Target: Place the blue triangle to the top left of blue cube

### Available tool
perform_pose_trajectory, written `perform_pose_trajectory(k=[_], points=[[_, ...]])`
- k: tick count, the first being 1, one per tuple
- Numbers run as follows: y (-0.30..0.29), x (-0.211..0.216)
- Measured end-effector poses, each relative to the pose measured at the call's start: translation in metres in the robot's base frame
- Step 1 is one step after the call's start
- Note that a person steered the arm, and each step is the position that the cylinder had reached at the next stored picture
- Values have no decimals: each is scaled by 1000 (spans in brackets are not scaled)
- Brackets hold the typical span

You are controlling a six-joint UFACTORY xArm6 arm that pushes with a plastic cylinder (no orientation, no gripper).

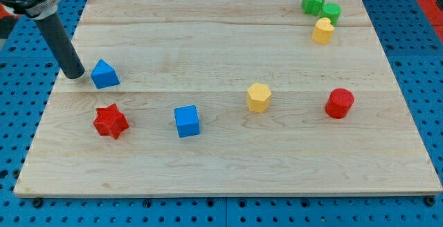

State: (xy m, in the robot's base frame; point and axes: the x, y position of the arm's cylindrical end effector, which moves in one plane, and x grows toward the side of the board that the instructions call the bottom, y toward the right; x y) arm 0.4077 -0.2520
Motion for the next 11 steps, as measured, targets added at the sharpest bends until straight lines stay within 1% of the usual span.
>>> perform_pose_trajectory(k=[1,2,3,5,8,9,10,11], points=[[34,0],[41,0],[41,13],[45,14],[104,14],[117,9],[129,-7],[145,-15]])
